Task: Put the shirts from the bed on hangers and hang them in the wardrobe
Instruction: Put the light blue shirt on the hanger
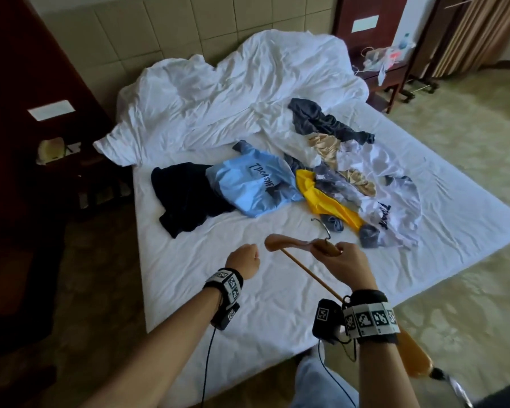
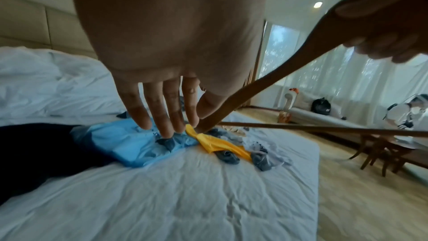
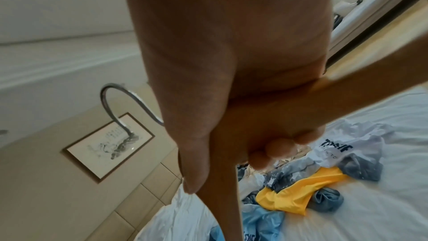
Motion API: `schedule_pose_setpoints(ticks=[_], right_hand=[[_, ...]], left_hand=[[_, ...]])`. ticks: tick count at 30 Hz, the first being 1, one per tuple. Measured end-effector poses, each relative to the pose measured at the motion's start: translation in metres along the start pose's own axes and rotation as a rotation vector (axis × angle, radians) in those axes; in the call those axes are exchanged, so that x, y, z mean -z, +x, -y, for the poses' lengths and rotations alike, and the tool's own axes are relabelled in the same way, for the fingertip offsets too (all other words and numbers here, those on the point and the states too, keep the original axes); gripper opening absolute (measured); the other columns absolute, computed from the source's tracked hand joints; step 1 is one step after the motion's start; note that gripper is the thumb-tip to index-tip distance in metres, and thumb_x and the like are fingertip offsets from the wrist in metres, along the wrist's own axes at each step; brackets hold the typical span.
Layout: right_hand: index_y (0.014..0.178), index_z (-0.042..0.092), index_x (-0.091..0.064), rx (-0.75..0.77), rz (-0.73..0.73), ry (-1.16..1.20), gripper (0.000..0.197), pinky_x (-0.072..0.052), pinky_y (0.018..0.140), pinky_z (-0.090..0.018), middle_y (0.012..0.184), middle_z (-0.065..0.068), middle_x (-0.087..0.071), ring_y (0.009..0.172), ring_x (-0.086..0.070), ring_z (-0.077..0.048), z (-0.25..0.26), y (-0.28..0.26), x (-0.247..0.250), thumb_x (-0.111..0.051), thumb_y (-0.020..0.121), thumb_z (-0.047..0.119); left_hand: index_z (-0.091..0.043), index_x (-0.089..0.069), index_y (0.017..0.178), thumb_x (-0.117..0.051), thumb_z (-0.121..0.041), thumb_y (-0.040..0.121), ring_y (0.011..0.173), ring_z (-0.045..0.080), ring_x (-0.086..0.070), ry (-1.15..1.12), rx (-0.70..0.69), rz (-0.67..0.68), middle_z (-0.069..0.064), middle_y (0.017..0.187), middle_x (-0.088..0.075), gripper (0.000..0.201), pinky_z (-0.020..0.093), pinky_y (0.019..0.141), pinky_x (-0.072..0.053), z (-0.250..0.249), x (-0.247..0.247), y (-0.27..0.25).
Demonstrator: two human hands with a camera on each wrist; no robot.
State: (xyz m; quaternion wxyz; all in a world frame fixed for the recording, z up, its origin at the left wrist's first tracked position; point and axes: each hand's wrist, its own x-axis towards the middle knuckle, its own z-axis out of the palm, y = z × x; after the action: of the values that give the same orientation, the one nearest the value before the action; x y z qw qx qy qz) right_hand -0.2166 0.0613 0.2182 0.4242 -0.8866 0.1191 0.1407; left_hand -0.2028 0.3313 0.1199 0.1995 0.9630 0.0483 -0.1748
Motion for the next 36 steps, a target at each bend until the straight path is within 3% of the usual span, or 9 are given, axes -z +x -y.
schedule_pose_setpoints(ticks=[8, 13, 18, 21, 26, 30, 36], right_hand=[[0.067, 0.008, -0.06, -0.101, 0.142, -0.176, 0.055, -0.035, 0.052, -0.033, 0.067, -0.011, -0.061, 0.07, -0.063, -0.031, -0.007, 0.183, 0.018, -0.081, 0.084, 0.057], [0.093, 0.009, -0.063, -0.137, 0.209, -0.386, 0.051, -0.042, 0.065, -0.034, 0.08, -0.006, -0.065, 0.078, -0.061, -0.03, 0.002, 0.274, -0.005, -0.069, 0.092, 0.059], [0.113, 0.008, -0.066, -0.125, 0.281, -0.485, 0.045, -0.051, 0.076, -0.038, 0.11, -0.013, -0.071, 0.104, -0.07, -0.035, 0.027, 0.357, -0.048, -0.065, 0.097, 0.05], [0.113, 0.007, -0.067, -0.148, 0.299, -0.507, 0.044, -0.057, 0.08, -0.042, 0.111, -0.014, -0.072, 0.102, -0.071, -0.036, 0.032, 0.401, -0.078, -0.065, 0.098, 0.048], [0.117, 0.013, -0.066, -0.236, 0.334, -0.607, 0.033, -0.053, 0.083, -0.041, 0.12, -0.012, -0.067, 0.11, -0.068, -0.033, 0.018, 0.443, -0.119, -0.065, 0.1, 0.041], [0.112, 0.014, -0.068, -0.197, 0.367, -0.689, 0.024, -0.047, 0.075, -0.036, 0.115, -0.008, -0.072, 0.105, -0.07, -0.032, 0.021, 0.474, -0.139, -0.061, 0.103, 0.035], [0.111, 0.017, -0.07, -0.124, 0.375, -0.763, 0.019, -0.041, 0.073, -0.032, 0.115, -0.006, -0.072, 0.108, -0.07, -0.029, 0.045, 0.496, -0.164, -0.058, 0.104, 0.03]], left_hand=[[-0.009, -0.059, 0.13, -0.045, -0.023, 0.097, 0.119, 0.037, -0.063, 0.064, 0.319, 0.217, 0.016, 0.135, -0.062, 0.039, 0.041, 0.096, -0.053, -0.011, -0.034, 0.148], [-0.005, -0.054, 0.132, -0.045, -0.021, 0.099, 0.121, 0.037, -0.061, 0.045, 0.374, 0.287, 0.017, 0.137, -0.059, 0.037, 0.04, 0.097, -0.051, 0.006, -0.051, 0.215], [-0.007, -0.05, 0.137, -0.046, -0.022, 0.101, 0.125, 0.035, -0.058, 0.036, 0.36, 0.308, 0.015, 0.14, -0.056, 0.039, 0.042, 0.101, -0.05, 0.029, -0.057, 0.275], [-0.01, -0.051, 0.135, -0.045, -0.021, 0.099, 0.126, 0.035, -0.057, 0.065, 0.349, 0.338, 0.015, 0.14, -0.055, 0.038, 0.043, 0.102, -0.049, 0.045, -0.06, 0.315], [-0.01, -0.057, 0.134, -0.045, -0.019, 0.101, 0.128, 0.035, -0.054, 0.198, 0.213, 0.4, 0.015, 0.141, -0.051, 0.036, 0.041, 0.105, -0.045, 0.064, -0.072, 0.382], [-0.008, -0.065, 0.127, -0.042, -0.018, 0.103, 0.13, 0.033, -0.053, 0.311, 0.074, 0.421, 0.014, 0.146, -0.051, 0.034, 0.043, 0.104, -0.045, 0.072, -0.084, 0.432], [-0.015, -0.06, 0.14, -0.046, -0.018, 0.102, 0.146, 0.028, -0.037, 0.386, 0.033, 0.531, 0.007, 0.171, -0.016, 0.041, 0.039, 0.116, -0.037, 0.088, -0.105, 0.477]])
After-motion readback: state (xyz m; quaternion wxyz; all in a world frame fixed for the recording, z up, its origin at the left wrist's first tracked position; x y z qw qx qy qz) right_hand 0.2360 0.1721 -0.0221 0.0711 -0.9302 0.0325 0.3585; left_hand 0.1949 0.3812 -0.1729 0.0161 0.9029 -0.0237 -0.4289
